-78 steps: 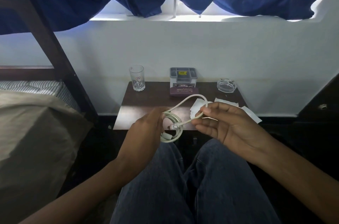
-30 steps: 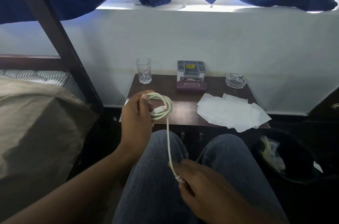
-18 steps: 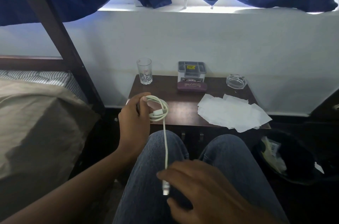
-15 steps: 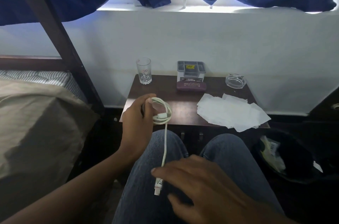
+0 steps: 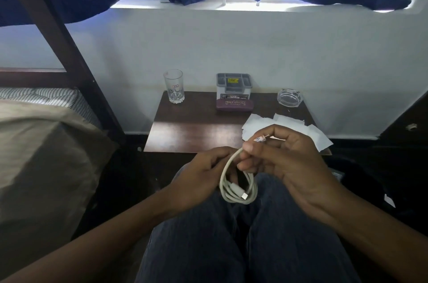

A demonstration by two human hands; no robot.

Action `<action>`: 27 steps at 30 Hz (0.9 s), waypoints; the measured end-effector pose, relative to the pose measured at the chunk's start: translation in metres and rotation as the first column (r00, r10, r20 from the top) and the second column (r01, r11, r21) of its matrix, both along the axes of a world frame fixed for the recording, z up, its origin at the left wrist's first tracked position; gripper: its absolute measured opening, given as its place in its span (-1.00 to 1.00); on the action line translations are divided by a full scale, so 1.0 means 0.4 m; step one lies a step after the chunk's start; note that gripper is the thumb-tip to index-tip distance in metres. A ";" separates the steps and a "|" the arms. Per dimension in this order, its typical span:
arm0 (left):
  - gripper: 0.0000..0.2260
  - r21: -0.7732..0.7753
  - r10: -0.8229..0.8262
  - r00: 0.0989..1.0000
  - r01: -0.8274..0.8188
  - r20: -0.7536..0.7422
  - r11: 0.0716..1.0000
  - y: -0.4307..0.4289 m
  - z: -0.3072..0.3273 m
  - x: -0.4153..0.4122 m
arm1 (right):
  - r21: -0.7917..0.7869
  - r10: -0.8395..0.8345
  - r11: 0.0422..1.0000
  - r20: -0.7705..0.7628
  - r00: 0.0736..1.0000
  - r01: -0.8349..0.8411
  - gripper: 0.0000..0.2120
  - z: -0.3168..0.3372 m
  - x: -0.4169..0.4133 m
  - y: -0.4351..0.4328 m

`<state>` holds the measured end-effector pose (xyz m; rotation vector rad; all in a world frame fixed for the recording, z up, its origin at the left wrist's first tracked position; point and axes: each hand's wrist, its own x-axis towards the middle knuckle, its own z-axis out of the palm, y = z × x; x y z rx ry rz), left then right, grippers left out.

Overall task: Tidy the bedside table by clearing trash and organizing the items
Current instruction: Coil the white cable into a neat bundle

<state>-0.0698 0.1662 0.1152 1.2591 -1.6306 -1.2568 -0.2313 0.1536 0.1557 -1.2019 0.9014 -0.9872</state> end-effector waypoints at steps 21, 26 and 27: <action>-0.77 0.310 0.125 0.899 0.012 -0.420 0.951 0.004 0.018 0.001 | -0.220 -0.157 0.972 -0.353 0.922 0.081 -0.69 -0.066 0.002 -0.005; -0.80 0.243 0.150 0.946 -0.080 -0.286 0.967 -0.008 0.012 0.011 | 0.157 0.006 0.987 -0.163 0.987 0.020 -0.95 -0.051 0.004 -0.009; -0.79 0.186 0.132 0.970 -0.094 -0.206 0.978 -0.012 0.008 0.015 | 0.147 0.005 0.989 -0.175 0.985 0.022 -0.95 -0.049 0.004 -0.010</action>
